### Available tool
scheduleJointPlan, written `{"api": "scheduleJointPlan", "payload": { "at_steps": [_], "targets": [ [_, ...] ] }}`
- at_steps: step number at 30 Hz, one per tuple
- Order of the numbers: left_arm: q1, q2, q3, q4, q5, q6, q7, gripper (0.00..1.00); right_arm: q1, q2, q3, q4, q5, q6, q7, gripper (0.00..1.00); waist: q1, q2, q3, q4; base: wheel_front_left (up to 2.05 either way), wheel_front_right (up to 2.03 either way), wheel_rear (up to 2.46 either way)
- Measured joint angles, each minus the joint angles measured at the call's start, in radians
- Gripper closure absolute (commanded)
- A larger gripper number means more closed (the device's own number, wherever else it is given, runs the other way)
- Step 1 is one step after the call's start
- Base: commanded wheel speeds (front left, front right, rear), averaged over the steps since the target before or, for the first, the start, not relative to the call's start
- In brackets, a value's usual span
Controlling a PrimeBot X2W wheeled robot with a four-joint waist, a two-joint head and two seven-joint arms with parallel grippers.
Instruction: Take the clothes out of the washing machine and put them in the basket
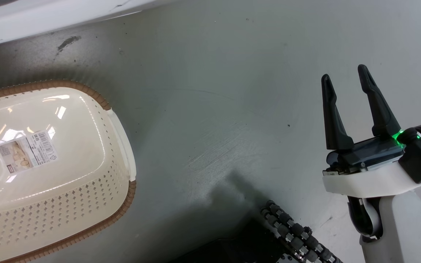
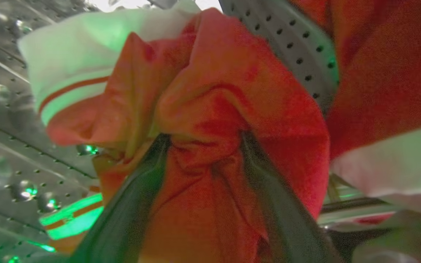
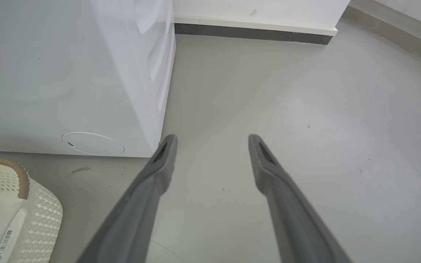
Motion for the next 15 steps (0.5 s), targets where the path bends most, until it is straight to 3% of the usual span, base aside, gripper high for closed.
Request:
{"api": "scheduleJointPlan", "payload": {
  "at_steps": [1, 2, 9, 15],
  "targets": [
    [0.004, -0.001, 0.000, 0.002, -0.003, 0.000, 0.003, 0.27, 0.000, 0.000, 0.000, 0.000, 0.000, 0.000, 0.000, 0.00, 0.0000, 0.0000, 0.000, 0.000, 0.00, 0.00, 0.00],
    [0.009, -0.001, -0.001, 0.002, -0.008, 0.000, 0.003, 1.00, 0.000, 0.000, -0.002, 0.000, 0.001, 0.000, 0.000, 0.00, 0.0000, 0.0000, 0.000, 0.001, 0.00, 0.00, 0.00],
    [0.011, 0.013, -0.007, -0.015, -0.015, 0.000, -0.073, 1.00, -0.005, 0.000, -0.011, -0.001, 0.017, 0.000, 0.000, 0.00, 0.0000, 0.0000, -0.001, 0.002, 0.00, 0.00, 0.00],
    [0.011, -0.003, -0.008, -0.014, -0.014, 0.000, -0.217, 1.00, -0.011, 0.000, -0.029, 0.004, 0.014, 0.000, 0.000, 0.00, 0.0000, 0.0000, -0.032, 0.022, 0.00, 0.00, 0.00]
  ]
}}
